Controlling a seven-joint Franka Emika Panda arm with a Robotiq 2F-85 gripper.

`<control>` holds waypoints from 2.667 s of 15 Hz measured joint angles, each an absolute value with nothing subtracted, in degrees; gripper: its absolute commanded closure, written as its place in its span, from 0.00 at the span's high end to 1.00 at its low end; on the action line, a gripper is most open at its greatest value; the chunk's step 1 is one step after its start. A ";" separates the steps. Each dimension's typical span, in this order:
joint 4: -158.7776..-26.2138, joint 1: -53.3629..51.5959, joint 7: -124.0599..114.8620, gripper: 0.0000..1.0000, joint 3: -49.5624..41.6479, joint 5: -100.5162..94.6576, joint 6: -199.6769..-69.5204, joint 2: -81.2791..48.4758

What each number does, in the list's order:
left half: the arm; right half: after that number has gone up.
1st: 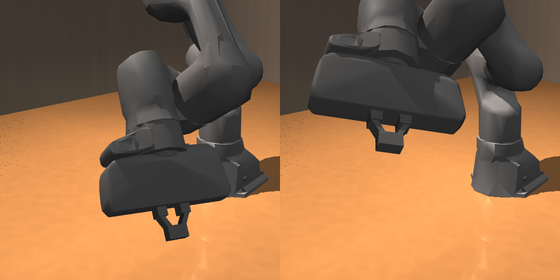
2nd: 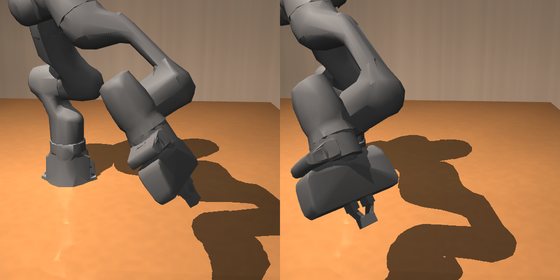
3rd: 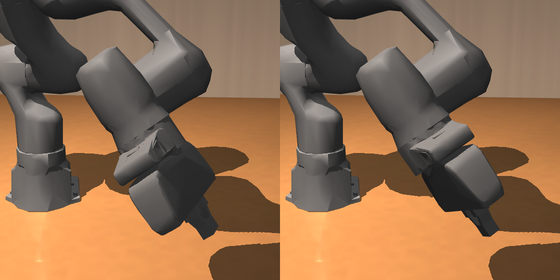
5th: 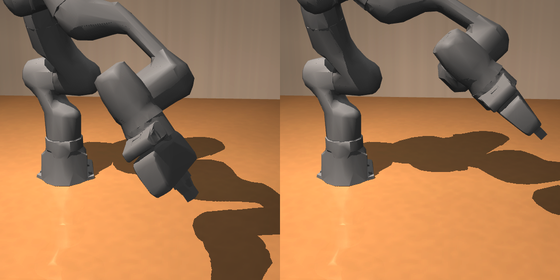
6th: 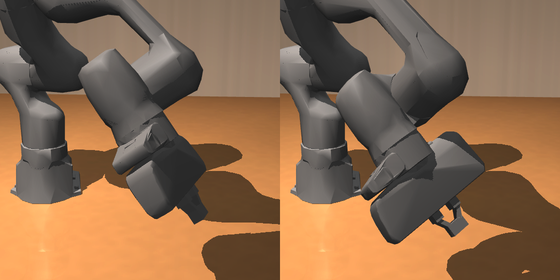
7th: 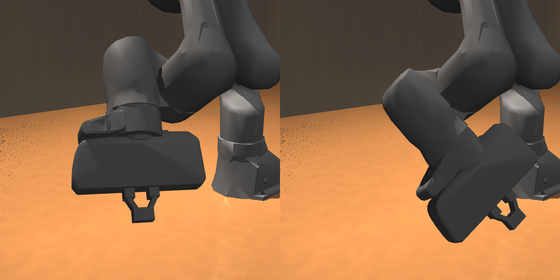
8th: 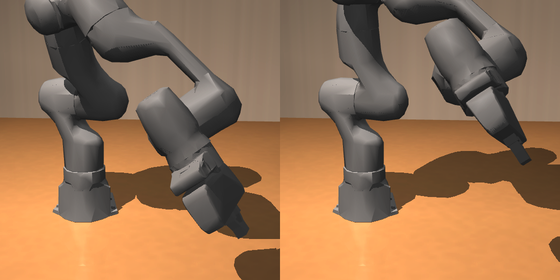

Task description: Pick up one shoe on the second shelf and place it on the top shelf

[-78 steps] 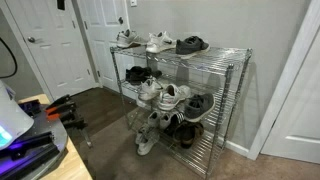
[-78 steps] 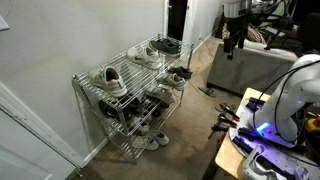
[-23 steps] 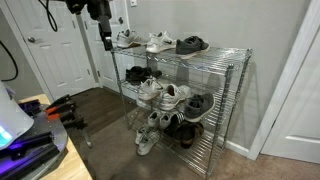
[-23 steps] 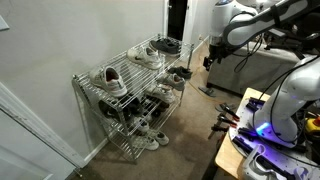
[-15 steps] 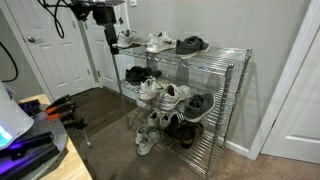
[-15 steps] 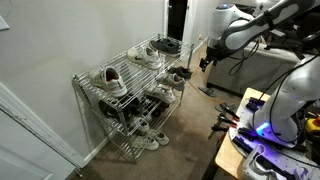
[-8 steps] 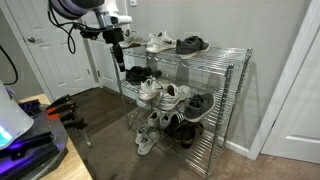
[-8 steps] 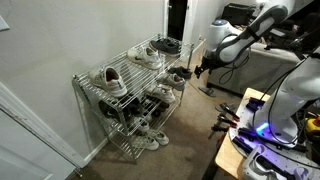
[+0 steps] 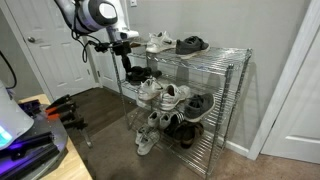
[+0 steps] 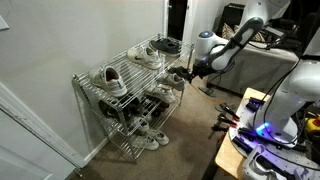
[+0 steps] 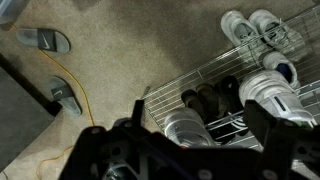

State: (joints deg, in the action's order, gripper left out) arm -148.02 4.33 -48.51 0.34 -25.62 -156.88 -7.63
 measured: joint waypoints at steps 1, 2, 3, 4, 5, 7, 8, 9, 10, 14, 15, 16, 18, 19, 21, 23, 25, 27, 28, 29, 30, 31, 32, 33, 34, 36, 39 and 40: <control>-146.62 3.15 -48.94 1.00 -0.97 -25.64 -157.06 -9.71; -145.09 2.13 -49.09 1.00 -2.36 -25.48 -157.16 -11.82; -143.55 1.33 -49.12 1.00 -3.66 -25.01 -157.27 -13.86; -142.05 0.81 -49.12 1.00 -4.72 -23.81 -157.40 -15.80; -140.61 0.50 -49.08 1.00 -5.53 -21.85 -157.62 -17.61; -138.12 0.43 -48.58 1.00 -6.07 -16.86 -158.15 -20.71; -137.01 0.43 -48.50 1.00 -6.13 -14.46 -158.62 -22.05; -135.93 0.38 -48.50 1.00 -6.18 -12.20 -159.32 -23.31; -134.94 0.29 -48.50 1.00 -6.31 -10.15 -160.18 -24.46; -131.87 -2.19 -48.99 1.00 -9.64 -4.84 -164.24 -28.16; -131.36 -3.23 -49.48 1.00 -11.02 -3.98 -165.55 -28.93; -130.86 -4.28 -50.21 1.00 -12.41 -3.24 -166.75 -29.69; -129.83 -6.30 -51.57 1.00 -14.94 -1.50 -168.32 -31.40; -129.29 -7.15 -52.41 1.00 -15.95 -0.51 -168.91 -32.41; -127.90 -7.86 -53.42 1.00 -16.67 2.18 -169.16 -34.46; -126.27 -7.86 -53.51 1.00 -16.61 5.11 -169.13 -36.68; -124.65 -7.84 -53.58 1.00 -16.58 7.49 -169.07 -38.90; -123.22 -7.75 -53.78 1.00 -16.39 9.76 -169.01 -40.68; -122.50 -7.65 -54.04 1.00 -16.20 10.83 -168.87 -41.45; -121.82 -7.56 -54.32 1.00 -16.01 11.65 -168.54 -42.17; -121.18 -7.49 -54.62 1.00 -15.84 12.23 -168.17 -42.89; -120.53 -7.41 -54.74 0.91 -15.66 12.87 -167.61 -43.58; -119.94 -7.32 -54.78 0.74 -15.50 13.31 -166.88 -44.16; -119.32 -7.17 -54.81 0.68 -15.32 13.52 -166.18 -44.70; -118.78 -6.88 -54.81 0.60 -15.00 13.56 -165.75 -45.18; -118.05 -6.30 -54.81 0.46 -14.28 13.56 -165.14 -45.80; -117.75 -5.94 -54.81 0.28 -13.72 13.56 -164.78 -46.14; -117.75 -5.94 -54.81 0.22 -13.70 13.56 -164.77 -46.14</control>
